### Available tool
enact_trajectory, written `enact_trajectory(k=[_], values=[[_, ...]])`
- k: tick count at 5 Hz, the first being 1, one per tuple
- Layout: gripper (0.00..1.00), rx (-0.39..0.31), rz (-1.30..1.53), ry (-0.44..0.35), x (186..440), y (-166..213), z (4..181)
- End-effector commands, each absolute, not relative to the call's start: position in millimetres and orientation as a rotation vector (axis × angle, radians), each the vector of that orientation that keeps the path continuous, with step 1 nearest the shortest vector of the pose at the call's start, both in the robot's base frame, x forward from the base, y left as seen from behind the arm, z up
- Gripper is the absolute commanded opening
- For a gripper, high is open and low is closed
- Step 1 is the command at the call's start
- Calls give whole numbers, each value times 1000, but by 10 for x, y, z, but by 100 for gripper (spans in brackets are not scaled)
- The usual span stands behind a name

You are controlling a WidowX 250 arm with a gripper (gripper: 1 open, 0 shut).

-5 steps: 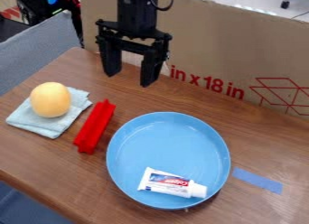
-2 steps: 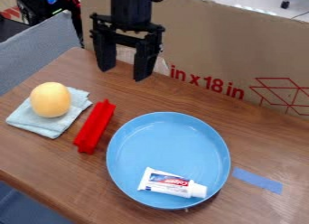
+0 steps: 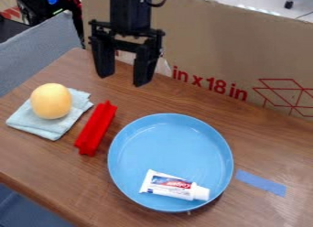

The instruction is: Move the cloth to the right side of the table

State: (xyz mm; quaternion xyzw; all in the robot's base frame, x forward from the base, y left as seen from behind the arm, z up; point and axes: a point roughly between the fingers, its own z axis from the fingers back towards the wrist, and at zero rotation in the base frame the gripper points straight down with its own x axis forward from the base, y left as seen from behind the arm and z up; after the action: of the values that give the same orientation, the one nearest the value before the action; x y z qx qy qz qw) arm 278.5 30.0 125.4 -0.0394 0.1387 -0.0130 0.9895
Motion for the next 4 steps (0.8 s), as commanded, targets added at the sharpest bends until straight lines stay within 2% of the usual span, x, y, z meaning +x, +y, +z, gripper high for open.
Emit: enact_trajectory(k=[1, 2, 3, 4], values=[[100, -73, -33, 233, 2757, 335, 1376], [100, -80, -38, 257, 2719, 435, 1172], [100, -99, -60, 243, 2544, 612, 1090], [100, -62, -56, 212, 2389, 866, 1281]])
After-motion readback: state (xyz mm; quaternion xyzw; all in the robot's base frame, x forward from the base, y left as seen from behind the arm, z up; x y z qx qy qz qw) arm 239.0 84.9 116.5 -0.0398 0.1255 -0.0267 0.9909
